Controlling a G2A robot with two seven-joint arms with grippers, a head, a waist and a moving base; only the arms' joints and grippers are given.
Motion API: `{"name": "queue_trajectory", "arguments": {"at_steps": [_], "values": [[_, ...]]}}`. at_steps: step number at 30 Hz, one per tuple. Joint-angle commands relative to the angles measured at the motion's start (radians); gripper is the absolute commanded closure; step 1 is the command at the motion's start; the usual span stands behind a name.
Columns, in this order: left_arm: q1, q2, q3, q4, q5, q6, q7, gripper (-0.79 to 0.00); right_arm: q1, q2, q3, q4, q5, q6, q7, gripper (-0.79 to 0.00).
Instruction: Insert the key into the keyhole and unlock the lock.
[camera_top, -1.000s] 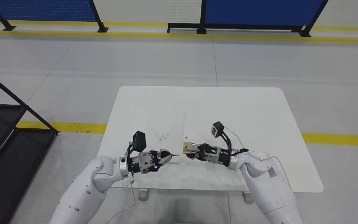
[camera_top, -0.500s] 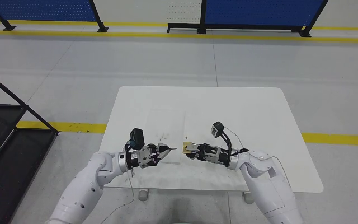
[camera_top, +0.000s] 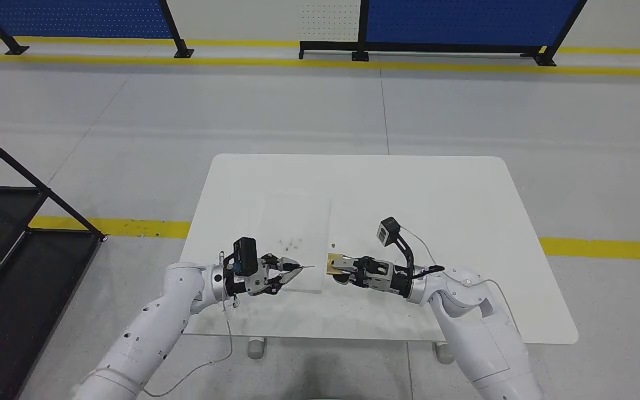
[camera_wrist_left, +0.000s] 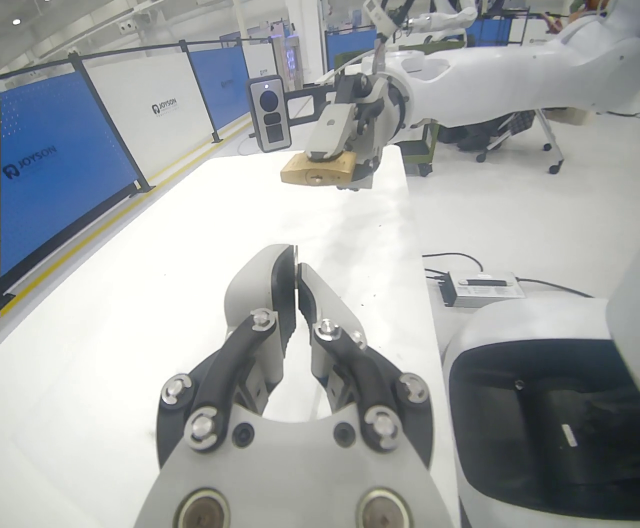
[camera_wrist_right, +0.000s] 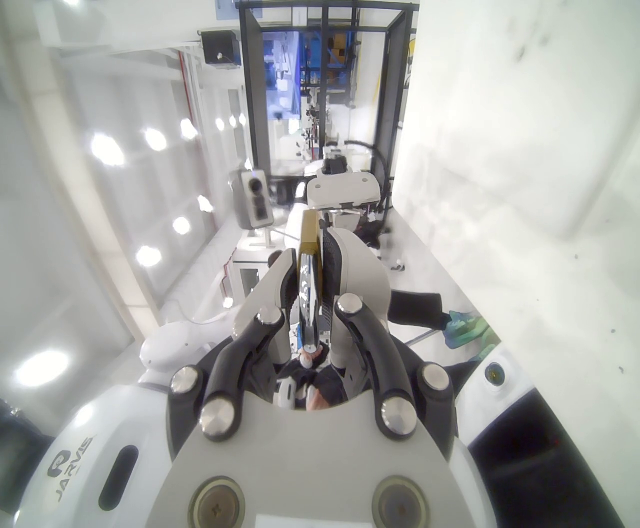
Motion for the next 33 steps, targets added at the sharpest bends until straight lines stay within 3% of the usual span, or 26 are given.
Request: {"name": "queue_trajectory", "arguments": {"at_steps": [1, 5, 21, 24, 33], "values": [[-0.022, 0.004, 0.019, 0.028, 0.070, 0.021, 0.086, 0.000, 0.000, 0.000, 0.000, 0.000, 0.000, 0.000, 0.000, 0.000], [-0.064, 0.010, 0.065, 0.079, 0.103, 0.060, 0.125, 0.000, 0.000, 0.000, 0.000, 0.000, 0.000, 0.000, 0.000, 0.000], [-0.064, 0.009, 0.065, 0.075, 0.105, 0.067, 0.119, 0.000, 0.000, 0.000, 0.000, 0.000, 0.000, 0.000, 0.000, 0.000], [-0.046, 0.012, 0.070, 0.032, 0.130, 0.140, 0.108, 0.000, 0.000, 0.000, 0.000, 0.000, 0.000, 0.000, 0.000, 0.000], [-0.021, 0.031, 0.060, 0.022, 0.254, 0.334, 0.251, 0.000, 0.000, 0.000, 0.000, 0.000, 0.000, 0.000, 0.000, 0.000]]}}
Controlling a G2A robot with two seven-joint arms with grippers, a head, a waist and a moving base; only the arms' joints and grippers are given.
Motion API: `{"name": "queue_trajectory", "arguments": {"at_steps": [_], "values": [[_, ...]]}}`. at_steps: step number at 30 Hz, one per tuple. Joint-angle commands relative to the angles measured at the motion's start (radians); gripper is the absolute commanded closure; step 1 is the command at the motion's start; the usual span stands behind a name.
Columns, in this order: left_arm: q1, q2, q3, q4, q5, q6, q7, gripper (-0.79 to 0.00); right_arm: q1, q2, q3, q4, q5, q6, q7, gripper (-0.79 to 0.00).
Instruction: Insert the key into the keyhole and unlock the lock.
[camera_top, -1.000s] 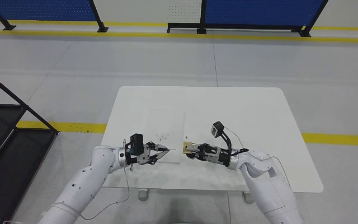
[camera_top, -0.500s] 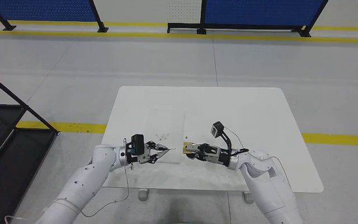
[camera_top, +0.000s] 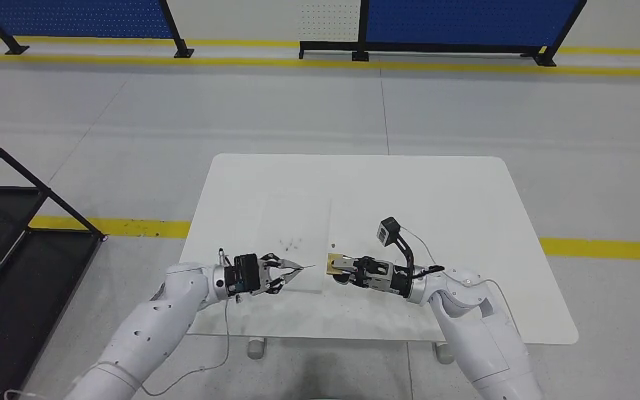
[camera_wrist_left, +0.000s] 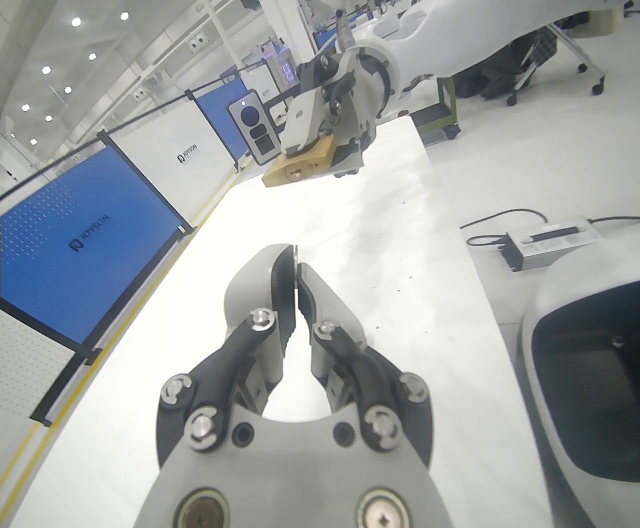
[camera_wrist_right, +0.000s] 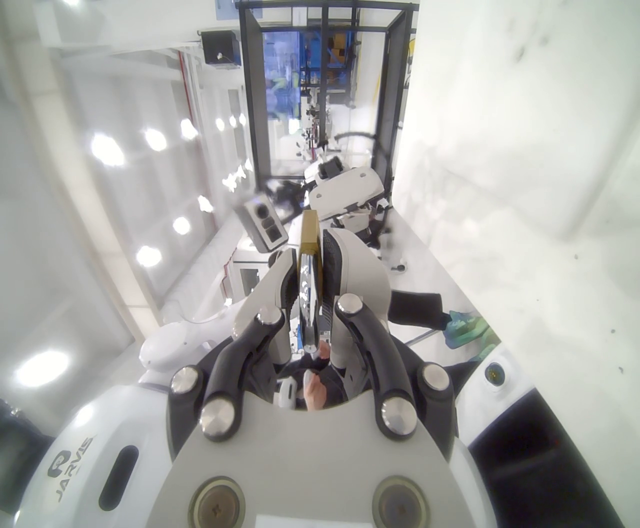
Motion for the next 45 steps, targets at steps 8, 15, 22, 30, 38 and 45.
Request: {"name": "queue_trajectory", "arguments": {"at_steps": [8, 15, 22, 30, 38, 45], "values": [[0.002, 0.023, -0.020, -0.006, 0.173, 0.227, 0.139, 0.000, 0.000, 0.000, 0.000, 0.000, 0.000, 0.000, 0.000, 0.000], [-0.001, 0.035, -0.031, -0.007, 0.284, 0.423, 0.211, 0.000, 0.000, 0.000, 0.000, 0.000, 0.000, 0.000, 0.000, 0.000], [-0.005, 0.041, -0.034, -0.006, 0.365, 0.607, 0.254, 0.000, 0.000, 0.000, 0.000, 0.000, 0.000, 0.000, 0.000, 0.000], [0.007, 0.050, -0.046, -0.046, 0.481, 0.772, 0.241, 0.000, 0.000, 0.000, 0.000, 0.000, 0.000, 0.000, 0.000, 0.000], [0.052, 0.055, -0.054, -0.117, 0.580, 0.910, 0.147, 0.000, 0.000, 0.000, 0.000, 0.000, 0.000, 0.000, 0.000, 0.000], [0.075, 0.064, -0.077, -0.161, 0.646, 0.961, 0.115, 0.000, 0.000, 0.000, 0.000, 0.000, 0.000, 0.000, 0.000, 0.000]]}}
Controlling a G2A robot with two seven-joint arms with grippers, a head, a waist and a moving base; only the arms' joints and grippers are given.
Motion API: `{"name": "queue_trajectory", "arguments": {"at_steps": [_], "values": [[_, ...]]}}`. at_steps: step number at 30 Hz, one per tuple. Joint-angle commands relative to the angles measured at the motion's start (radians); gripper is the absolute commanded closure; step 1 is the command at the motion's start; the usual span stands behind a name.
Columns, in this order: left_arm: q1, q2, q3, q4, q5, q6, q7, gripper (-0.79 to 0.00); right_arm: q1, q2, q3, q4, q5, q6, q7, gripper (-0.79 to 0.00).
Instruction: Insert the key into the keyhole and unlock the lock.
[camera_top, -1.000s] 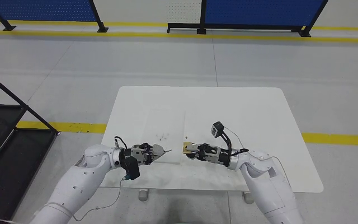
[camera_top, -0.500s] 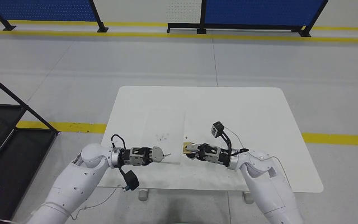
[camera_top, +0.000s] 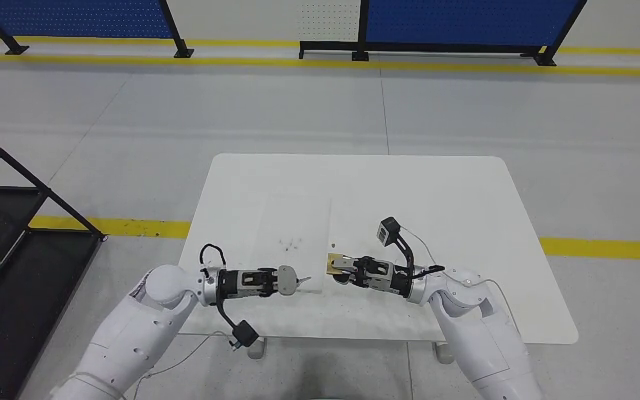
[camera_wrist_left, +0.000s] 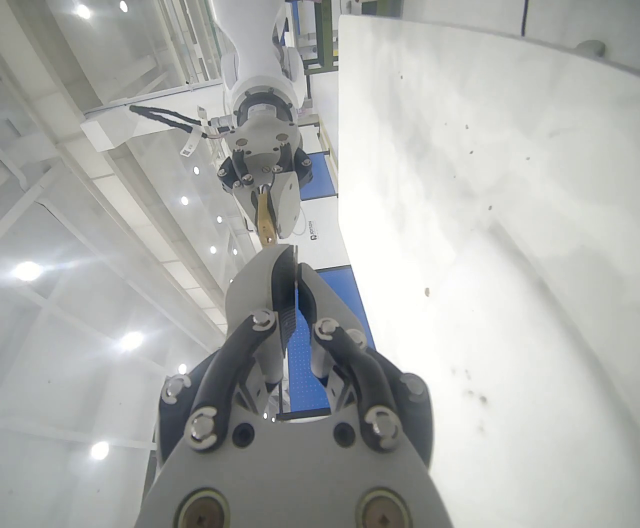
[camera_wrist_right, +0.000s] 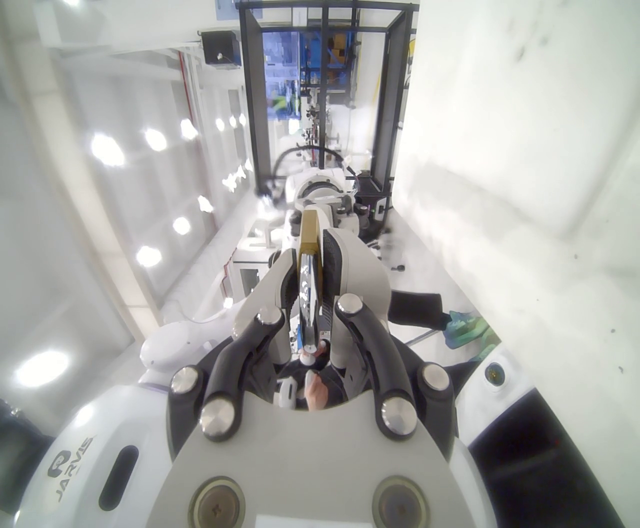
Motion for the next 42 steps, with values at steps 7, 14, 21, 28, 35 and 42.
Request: {"name": "queue_trajectory", "arguments": {"at_steps": [7, 14, 21, 28, 35, 42], "values": [[-0.003, 0.010, -0.033, -0.033, 0.014, -0.008, 0.012, 0.000, 0.000, 0.000, 0.000, 0.000, 0.000, 0.000, 0.000, 0.000], [-0.008, 0.013, -0.038, -0.036, 0.012, -0.034, 0.025, 0.000, 0.000, 0.000, 0.000, 0.000, 0.000, 0.000, 0.000, 0.000], [-0.008, 0.013, -0.038, -0.036, 0.012, -0.034, 0.025, 0.000, 0.000, 0.000, 0.000, 0.000, 0.000, 0.000, 0.000, 0.000], [-0.008, 0.013, -0.038, -0.036, 0.012, -0.034, 0.025, 0.000, -0.006, 0.003, -0.026, -0.016, -0.035, 0.000, 0.015, 0.000], [-0.008, 0.013, -0.038, -0.036, 0.012, -0.034, 0.025, 0.000, 0.027, 0.007, -0.065, 0.000, -0.064, 0.011, 0.049, 0.000], [-0.008, 0.013, -0.038, -0.036, 0.012, -0.034, 0.025, 0.000, 0.055, 0.009, -0.083, 0.008, -0.060, 0.005, 0.041, 0.000]]}}
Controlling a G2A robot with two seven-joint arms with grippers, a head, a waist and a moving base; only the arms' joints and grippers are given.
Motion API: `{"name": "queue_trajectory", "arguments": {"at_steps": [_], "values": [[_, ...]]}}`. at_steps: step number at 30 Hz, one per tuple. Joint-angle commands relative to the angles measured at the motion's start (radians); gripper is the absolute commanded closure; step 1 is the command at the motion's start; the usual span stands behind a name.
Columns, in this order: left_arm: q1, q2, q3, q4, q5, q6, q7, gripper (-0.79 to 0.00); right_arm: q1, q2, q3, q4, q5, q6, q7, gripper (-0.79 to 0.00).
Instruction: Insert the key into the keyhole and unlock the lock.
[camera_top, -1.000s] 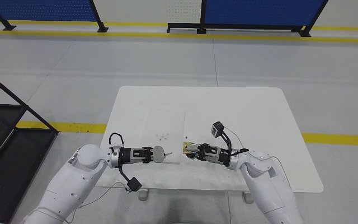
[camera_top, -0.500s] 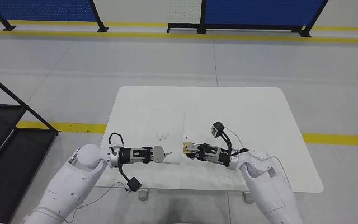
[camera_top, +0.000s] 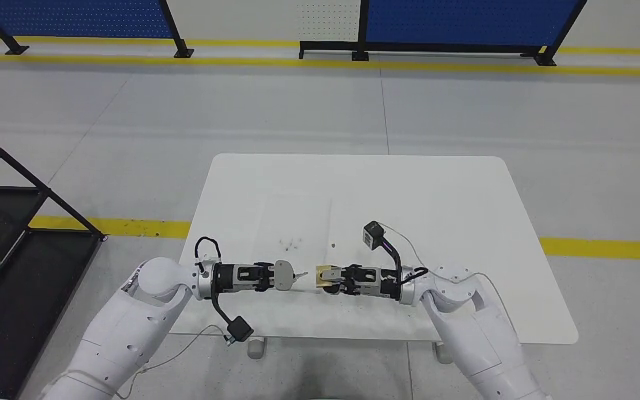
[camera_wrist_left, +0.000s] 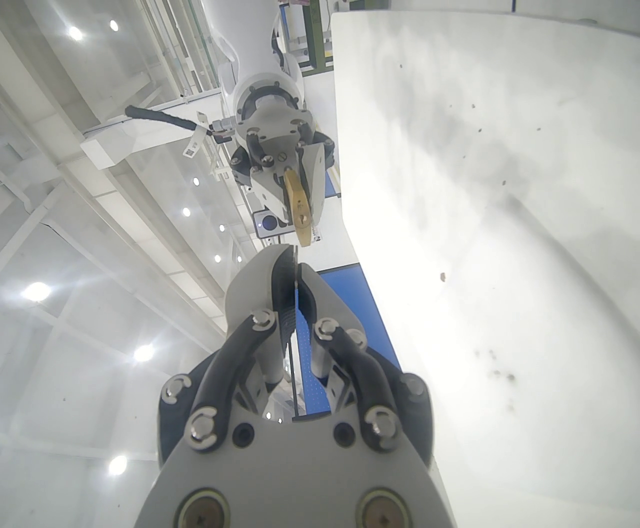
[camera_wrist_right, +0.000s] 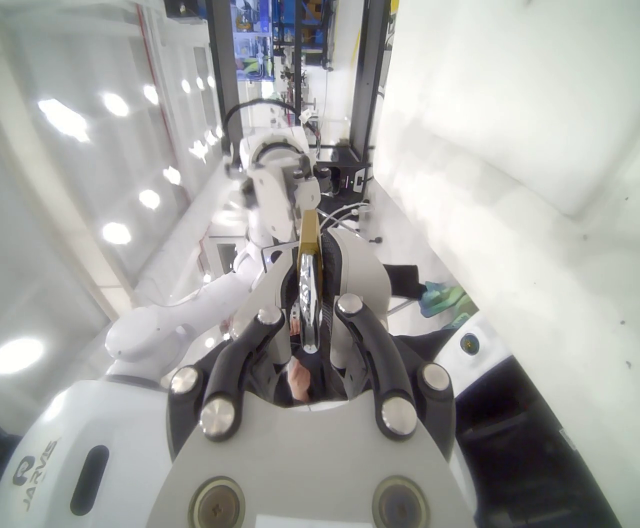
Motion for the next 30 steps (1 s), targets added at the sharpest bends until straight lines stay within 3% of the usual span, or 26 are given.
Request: {"name": "queue_trajectory", "arguments": {"at_steps": [1, 30], "values": [[0.000, 0.000, 0.000, 0.000, 0.000, 0.000, 0.000, 0.000, 0.005, 0.001, -0.003, 0.000, -0.001, -0.001, 0.001, 0.000], [-0.036, 0.003, 0.036, 0.011, -0.044, 0.019, 0.073, 0.000, 0.032, 0.022, -0.036, 0.002, 0.062, -0.066, 0.041, 0.000]]}}
